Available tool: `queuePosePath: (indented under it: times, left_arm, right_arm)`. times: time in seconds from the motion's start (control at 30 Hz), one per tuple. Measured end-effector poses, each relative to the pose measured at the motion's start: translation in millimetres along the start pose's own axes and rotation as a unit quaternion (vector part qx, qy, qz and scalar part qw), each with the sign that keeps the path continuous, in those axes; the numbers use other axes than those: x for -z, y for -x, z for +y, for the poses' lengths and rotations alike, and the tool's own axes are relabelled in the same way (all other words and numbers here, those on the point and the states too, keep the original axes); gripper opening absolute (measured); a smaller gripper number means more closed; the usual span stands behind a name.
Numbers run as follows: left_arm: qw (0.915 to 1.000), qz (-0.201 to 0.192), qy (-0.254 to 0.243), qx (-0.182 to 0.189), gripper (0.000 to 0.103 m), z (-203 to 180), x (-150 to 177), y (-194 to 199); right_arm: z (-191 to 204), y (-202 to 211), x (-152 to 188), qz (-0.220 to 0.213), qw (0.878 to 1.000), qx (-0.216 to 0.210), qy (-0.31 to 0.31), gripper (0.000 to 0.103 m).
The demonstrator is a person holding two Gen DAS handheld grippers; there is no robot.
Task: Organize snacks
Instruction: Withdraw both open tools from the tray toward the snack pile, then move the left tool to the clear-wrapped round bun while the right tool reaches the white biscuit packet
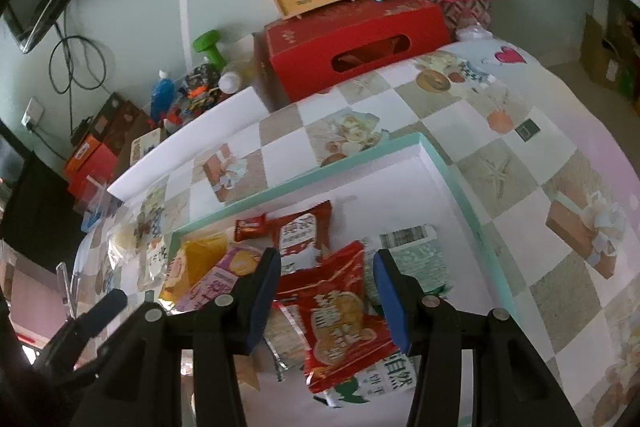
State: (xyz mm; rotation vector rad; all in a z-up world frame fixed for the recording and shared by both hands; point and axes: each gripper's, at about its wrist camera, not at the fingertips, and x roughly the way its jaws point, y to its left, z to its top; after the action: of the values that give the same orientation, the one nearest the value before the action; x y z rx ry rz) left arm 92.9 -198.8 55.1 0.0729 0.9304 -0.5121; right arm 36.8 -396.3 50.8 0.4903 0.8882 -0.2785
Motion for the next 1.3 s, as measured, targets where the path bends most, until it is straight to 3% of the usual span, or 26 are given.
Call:
queuePosePath:
  times: [0.27,0.37,0.43,0.73,1.3]
  left_arm:
    - [0.9965,0.018,0.066,-0.048,0.085,52,4,-8]
    - [0.9946,0.022,0.084,-0.058,0.089,69,5,-9]
    - [0.9931,0.021,0.096,-0.065,0.099,80,7,-9]
    - [0.9877,0.006,0.134,-0.081,0.101,113,12,-5]
    - [0.9854,-0.028,0.136,-0.098,0.102,134,13,-1]
  right_arm:
    - [46,-1,12,0.007,0.998,-0.015,0.062,0.054]
    - [61,-5,18,0.010,0.997,-0.019,0.080,0.070]
    - [69,-8,22,0.014,0.995,-0.012,0.094,0.072]
    - [66,-15,22,0.014,0.996,0.006,0.088,0.102]
    - [61,-13,19,-0.038,0.995,0.013,0.088,0.103]
